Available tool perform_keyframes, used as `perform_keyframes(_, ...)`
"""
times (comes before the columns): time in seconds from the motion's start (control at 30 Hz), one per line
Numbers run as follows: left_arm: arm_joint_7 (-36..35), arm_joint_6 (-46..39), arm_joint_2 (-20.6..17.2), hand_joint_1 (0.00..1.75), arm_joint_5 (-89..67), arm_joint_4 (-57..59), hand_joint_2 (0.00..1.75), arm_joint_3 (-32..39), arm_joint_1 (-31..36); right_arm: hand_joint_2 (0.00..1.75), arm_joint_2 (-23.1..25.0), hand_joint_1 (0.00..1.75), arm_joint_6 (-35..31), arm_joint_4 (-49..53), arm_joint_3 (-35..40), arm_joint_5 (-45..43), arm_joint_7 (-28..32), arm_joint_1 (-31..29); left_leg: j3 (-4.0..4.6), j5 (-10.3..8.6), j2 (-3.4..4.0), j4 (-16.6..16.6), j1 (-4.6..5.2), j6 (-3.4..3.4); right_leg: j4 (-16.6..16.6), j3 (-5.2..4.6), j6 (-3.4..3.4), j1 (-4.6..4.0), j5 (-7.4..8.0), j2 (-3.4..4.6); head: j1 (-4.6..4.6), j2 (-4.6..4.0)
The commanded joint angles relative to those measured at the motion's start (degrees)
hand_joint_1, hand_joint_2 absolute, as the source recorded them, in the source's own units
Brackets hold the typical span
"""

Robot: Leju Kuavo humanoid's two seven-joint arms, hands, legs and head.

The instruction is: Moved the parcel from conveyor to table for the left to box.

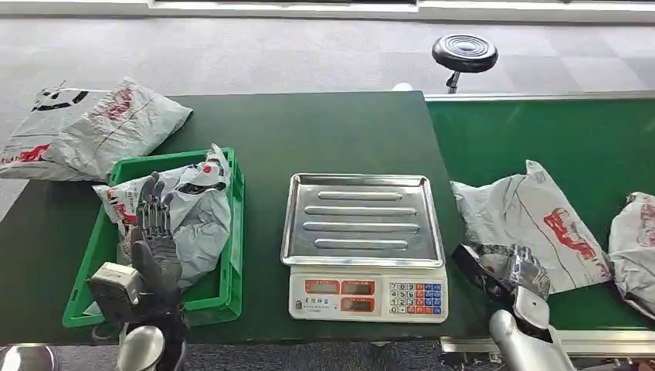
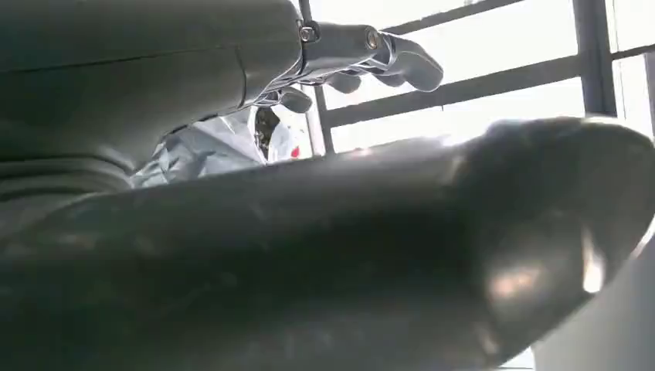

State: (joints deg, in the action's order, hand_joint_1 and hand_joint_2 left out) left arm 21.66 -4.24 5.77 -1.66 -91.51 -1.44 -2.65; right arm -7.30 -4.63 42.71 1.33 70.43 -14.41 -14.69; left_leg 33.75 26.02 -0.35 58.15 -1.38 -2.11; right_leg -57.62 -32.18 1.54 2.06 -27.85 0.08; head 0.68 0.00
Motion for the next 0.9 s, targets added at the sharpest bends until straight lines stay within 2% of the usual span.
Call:
perform_keyframes(0.03, -0.9, 0.3, 0.9, 0.0, -0.4, 2.5, 0.0, -1.7, 0.7, 1.75, 0.6, 0.05, 0.0, 8.1, -2.0, 2.3, 2.5, 9.9, -0.1, -0.09, -0.34, -0.2, -0.02, 0.17, 0.3, 0.32, -0.15, -0.07, 0.0, -0.39, 0.0, 0.0)
perform_keyframes(0.07, -0.8, 0.2, 0.9, 0.0, -0.5, 1.4, 0.0, -1.4, -0.2, 1.75, 1.1, 1.75, -0.8, 9.0, -2.0, 2.8, 2.9, 9.6, -0.15, -0.11, -0.3, -0.2, -0.06, 0.21, 0.4, 0.37, -0.18, -0.11, 0.04, -0.36, 0.0, 0.0)
perform_keyframes(0.33, -0.9, 0.8, 1.3, 0.0, -1.5, -0.9, 0.0, 0.0, -1.6, 1.75, 3.2, 1.75, -1.8, 14.7, -4.0, 2.1, 4.4, 8.8, -0.06, 0.01, 0.1, -0.1, 0.03, 0.2, 0.2, 0.26, -0.13, -0.02, 0.06, 0.05, 0.0, 0.0)
perform_keyframes(0.67, -0.9, 0.8, 1.3, 0.0, -1.6, -1.0, 0.0, 0.0, -1.6, 1.75, 3.1, 1.75, -1.8, 15.0, -4.2, 2.0, 4.5, 8.9, -0.08, 0.03, 0.06, -0.1, 0.01, 0.18, 0.2, 0.26, -0.11, -0.03, 0.03, 0.04, 0.0, 0.0)
perform_keyframes(0.9, -0.7, 0.8, 1.5, 0.0, -1.7, -1.2, 0.0, 0.5, -2.1, 1.75, 3.9, 1.75, -5.1, 22.3, -6.4, 3.4, 4.2, 12.1, 0.01, 0.01, 0.04, -0.1, 0.02, 0.2, 0.2, 0.18, -0.15, -0.03, 0.03, 0.0, 0.0, 0.0)
